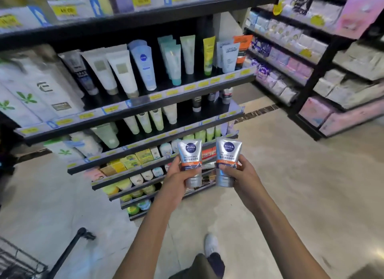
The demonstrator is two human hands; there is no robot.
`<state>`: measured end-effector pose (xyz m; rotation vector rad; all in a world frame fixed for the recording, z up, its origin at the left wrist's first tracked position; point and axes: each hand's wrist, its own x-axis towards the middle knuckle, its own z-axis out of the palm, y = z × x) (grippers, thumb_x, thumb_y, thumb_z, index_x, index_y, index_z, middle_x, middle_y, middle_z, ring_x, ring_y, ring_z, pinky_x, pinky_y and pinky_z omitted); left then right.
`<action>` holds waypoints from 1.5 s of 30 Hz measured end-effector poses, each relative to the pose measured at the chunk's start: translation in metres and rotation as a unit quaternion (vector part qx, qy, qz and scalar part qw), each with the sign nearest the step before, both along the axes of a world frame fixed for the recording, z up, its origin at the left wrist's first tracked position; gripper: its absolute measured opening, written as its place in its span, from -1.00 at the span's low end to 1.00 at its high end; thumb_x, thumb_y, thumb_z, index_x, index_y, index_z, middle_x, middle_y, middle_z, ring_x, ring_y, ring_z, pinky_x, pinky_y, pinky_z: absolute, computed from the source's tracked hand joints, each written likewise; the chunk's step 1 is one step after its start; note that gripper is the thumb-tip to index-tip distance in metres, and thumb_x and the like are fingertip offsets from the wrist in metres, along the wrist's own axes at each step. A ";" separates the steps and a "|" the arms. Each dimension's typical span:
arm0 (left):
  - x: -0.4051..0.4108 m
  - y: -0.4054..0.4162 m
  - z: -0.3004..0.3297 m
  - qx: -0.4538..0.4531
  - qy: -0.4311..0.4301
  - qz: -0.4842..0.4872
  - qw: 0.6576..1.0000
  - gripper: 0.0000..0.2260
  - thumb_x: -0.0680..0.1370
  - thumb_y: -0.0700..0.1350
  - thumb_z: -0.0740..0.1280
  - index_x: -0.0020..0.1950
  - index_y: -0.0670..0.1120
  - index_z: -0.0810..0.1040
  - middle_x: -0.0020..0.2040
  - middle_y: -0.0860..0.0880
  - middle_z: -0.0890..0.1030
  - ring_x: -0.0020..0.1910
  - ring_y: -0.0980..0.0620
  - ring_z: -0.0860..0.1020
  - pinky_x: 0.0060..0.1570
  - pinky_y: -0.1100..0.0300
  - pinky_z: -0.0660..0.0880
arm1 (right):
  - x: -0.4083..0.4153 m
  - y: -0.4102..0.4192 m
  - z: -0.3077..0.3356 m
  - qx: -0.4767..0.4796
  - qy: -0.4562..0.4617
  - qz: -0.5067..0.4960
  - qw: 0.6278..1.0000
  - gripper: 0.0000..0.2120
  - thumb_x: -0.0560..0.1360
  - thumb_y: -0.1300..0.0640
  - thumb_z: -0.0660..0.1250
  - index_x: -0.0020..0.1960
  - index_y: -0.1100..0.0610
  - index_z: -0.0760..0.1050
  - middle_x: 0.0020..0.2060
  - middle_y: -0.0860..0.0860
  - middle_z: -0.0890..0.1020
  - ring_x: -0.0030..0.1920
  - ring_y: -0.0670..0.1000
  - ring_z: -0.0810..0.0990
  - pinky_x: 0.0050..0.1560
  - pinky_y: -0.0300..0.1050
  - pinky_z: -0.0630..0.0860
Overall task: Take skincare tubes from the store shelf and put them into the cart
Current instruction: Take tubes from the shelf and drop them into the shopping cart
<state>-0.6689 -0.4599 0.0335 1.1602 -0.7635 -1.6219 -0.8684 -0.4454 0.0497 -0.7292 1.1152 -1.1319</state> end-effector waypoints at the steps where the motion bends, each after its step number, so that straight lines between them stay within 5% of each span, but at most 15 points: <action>1: -0.008 -0.014 -0.002 0.000 0.003 -0.002 1.000 -0.50 0.46 -0.44 0.43 0.34 -0.09 0.51 0.11 -0.07 0.71 0.09 -0.05 0.66 0.12 -0.02 0.58 | -0.008 -0.011 -0.001 0.002 0.002 -0.002 1.000 -0.51 0.43 0.31 0.53 0.32 0.13 0.52 0.12 0.22 0.71 -0.01 0.13 0.73 -0.06 0.03 0.63; 16: -0.105 -0.190 -0.033 0.028 -0.044 0.071 0.996 -0.58 0.45 -0.37 0.50 0.28 -0.17 0.56 0.12 -0.13 0.72 0.09 -0.09 0.68 0.10 0.01 0.60 | -0.106 -0.164 -0.013 0.038 0.022 0.026 0.999 -0.56 0.48 0.35 0.47 0.32 0.15 0.50 0.14 0.20 0.70 0.02 0.13 0.73 -0.08 0.00 0.64; 21: -0.131 -0.240 -0.036 0.035 -0.088 0.102 0.990 -0.64 0.45 -0.32 0.52 0.20 -0.12 0.57 0.07 -0.07 0.73 0.04 -0.04 0.69 0.12 -0.01 0.61 | -0.135 -0.208 -0.023 0.054 0.023 0.069 0.996 -0.55 0.48 0.33 0.49 0.33 0.16 0.49 0.18 0.25 0.67 0.06 0.19 0.70 0.18 0.25 0.60; 25: -0.145 -0.276 -0.042 0.033 -0.113 0.134 0.984 -0.71 0.46 -0.34 0.51 0.12 -0.11 0.57 -0.02 -0.06 0.73 -0.04 -0.02 0.68 0.05 0.01 0.60 | -0.152 -0.236 -0.030 0.064 0.027 0.112 0.991 -0.53 0.47 0.32 0.51 0.34 0.16 0.49 0.17 0.24 0.67 0.09 0.23 0.70 0.18 0.25 0.62; 37: -0.155 -0.361 -0.096 0.000 -0.169 0.199 0.965 -0.59 0.43 -0.32 0.55 0.24 -0.27 0.54 0.11 -0.19 0.71 0.06 -0.15 0.68 -0.01 0.04 0.61 | -0.171 -0.277 -0.081 0.077 0.014 0.156 0.985 -0.47 0.43 0.28 0.53 0.37 0.16 0.48 0.26 0.27 0.62 0.26 0.33 0.61 0.28 0.32 0.56; 41: -0.151 -0.385 -0.103 -0.015 -0.193 0.230 0.954 -0.54 0.35 -0.29 0.60 0.19 -0.17 0.56 0.11 -0.17 0.71 0.10 -0.08 0.69 0.18 -0.04 0.60 | -0.173 -0.273 -0.095 0.088 0.020 0.162 0.983 -0.49 0.46 0.32 0.51 0.36 0.19 0.48 0.24 0.27 0.62 0.24 0.31 0.62 0.23 0.24 0.61; 45: -0.153 -0.406 -0.106 -0.030 -0.226 0.216 0.949 -0.53 0.35 -0.30 0.61 0.18 -0.11 0.55 0.10 -0.09 0.71 0.07 0.03 0.68 0.15 0.01 0.62 | -0.178 -0.265 -0.102 0.093 0.028 0.178 0.979 -0.51 0.47 0.31 0.51 0.35 0.16 0.49 0.20 0.24 0.65 0.21 0.28 0.64 0.19 0.21 0.64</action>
